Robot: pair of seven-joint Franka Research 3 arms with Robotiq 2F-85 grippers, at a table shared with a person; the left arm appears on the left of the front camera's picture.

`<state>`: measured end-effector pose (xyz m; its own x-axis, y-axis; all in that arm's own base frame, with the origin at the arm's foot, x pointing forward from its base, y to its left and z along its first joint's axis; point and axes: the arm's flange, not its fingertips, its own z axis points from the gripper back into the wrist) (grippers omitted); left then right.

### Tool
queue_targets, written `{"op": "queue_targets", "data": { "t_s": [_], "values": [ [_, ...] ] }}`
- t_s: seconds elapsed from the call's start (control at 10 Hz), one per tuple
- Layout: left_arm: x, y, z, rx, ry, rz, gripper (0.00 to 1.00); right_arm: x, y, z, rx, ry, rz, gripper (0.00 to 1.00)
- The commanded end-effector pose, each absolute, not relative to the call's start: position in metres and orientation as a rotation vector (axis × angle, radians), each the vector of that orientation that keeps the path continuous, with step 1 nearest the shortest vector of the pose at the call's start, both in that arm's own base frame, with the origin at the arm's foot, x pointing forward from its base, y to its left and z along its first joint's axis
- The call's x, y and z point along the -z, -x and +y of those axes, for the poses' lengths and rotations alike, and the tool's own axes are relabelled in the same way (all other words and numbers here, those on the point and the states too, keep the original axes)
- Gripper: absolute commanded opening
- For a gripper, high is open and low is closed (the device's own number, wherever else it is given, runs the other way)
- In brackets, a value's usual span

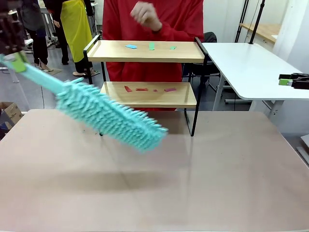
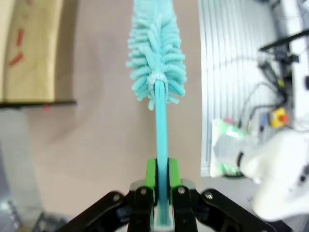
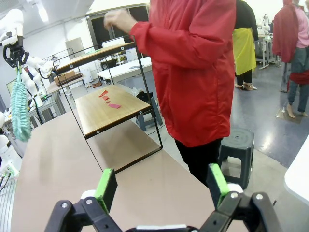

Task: Clean the shelf.
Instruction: Clean the specific section of the Shelf indicated by the human with the Duster.

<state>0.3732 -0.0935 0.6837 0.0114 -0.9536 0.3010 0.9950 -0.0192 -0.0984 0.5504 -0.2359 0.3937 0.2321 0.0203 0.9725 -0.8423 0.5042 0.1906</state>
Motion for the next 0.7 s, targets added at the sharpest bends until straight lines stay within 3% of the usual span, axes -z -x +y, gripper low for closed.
{"op": "queue_targets", "data": {
  "t_s": [0.0,0.3,0.6],
  "values": [
    [-0.684,-0.36,-0.128,1.554,0.387,-0.322,0.13,-0.396,-0.551,-0.235,-0.713,-0.862,-1.197,1.0],
    [-0.709,-0.347,-0.187,1.387,0.574,-0.566,0.13,-0.396,-0.551,-0.235,-0.713,-0.862,-1.197,1.0],
    [-0.723,-0.343,-0.244,1.061,0.577,-0.636,0.13,-0.396,-0.551,-0.235,-0.713,-0.862,-1.197,1.0]
  ]
}}
